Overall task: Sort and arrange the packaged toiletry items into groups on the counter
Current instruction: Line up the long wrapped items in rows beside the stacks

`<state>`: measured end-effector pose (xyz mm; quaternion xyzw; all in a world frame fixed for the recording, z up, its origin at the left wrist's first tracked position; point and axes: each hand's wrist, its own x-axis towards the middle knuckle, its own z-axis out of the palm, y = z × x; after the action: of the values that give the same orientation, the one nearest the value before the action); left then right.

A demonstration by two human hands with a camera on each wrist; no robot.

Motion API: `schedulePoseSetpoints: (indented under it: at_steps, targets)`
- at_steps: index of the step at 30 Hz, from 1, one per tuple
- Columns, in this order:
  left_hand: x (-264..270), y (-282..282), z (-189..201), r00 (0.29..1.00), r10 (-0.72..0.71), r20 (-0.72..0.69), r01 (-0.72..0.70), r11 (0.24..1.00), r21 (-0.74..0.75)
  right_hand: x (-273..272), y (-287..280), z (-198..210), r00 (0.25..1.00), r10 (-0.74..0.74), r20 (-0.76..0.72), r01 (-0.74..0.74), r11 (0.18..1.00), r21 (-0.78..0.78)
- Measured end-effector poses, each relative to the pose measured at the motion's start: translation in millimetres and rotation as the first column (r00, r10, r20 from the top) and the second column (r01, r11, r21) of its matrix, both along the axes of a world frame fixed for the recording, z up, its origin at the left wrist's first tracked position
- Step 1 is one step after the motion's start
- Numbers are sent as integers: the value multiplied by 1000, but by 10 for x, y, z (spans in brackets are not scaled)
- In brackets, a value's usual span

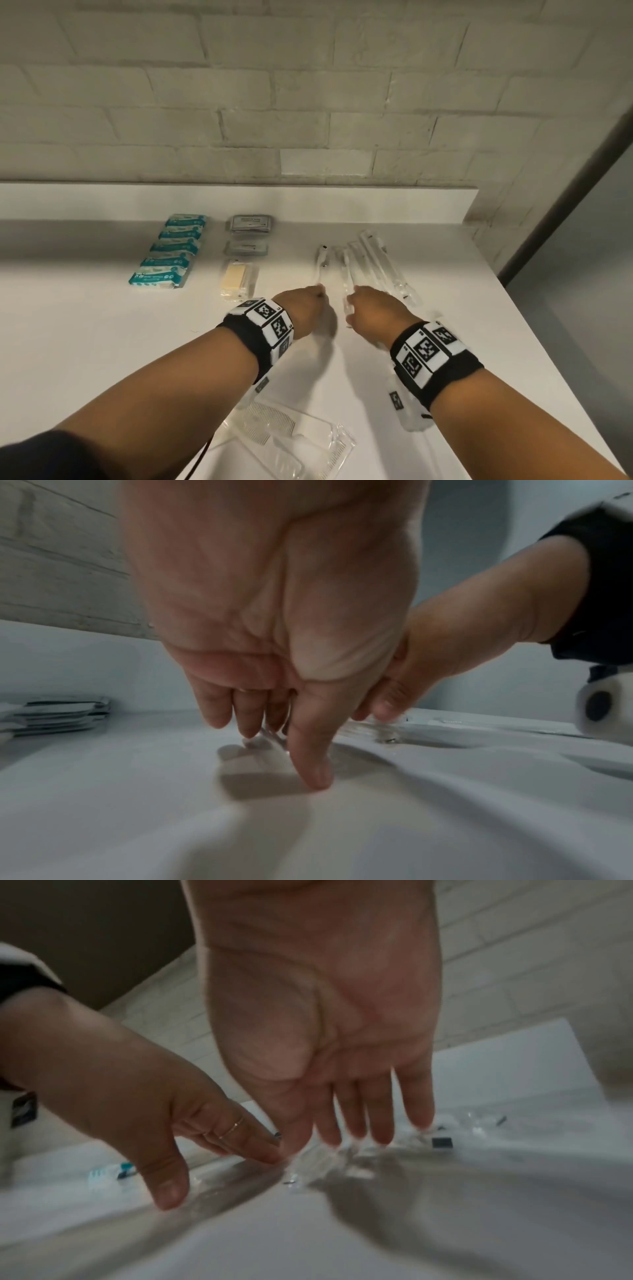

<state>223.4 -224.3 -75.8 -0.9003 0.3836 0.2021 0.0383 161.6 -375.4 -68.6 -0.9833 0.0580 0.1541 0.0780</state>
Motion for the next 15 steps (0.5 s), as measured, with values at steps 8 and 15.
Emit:
schedulePoseSetpoints:
  at_steps: [8, 15]
  targets:
    - [345, 1, -17, 981, 182, -64, -186, 981, -61, 482, 146, -78, 994, 87, -72, -87, 996, -2]
    - [761, -56, -129, 992, 125, -24, -126, 991, -46, 981, 267, -129, 994, 79, -80, -78, 997, 19]
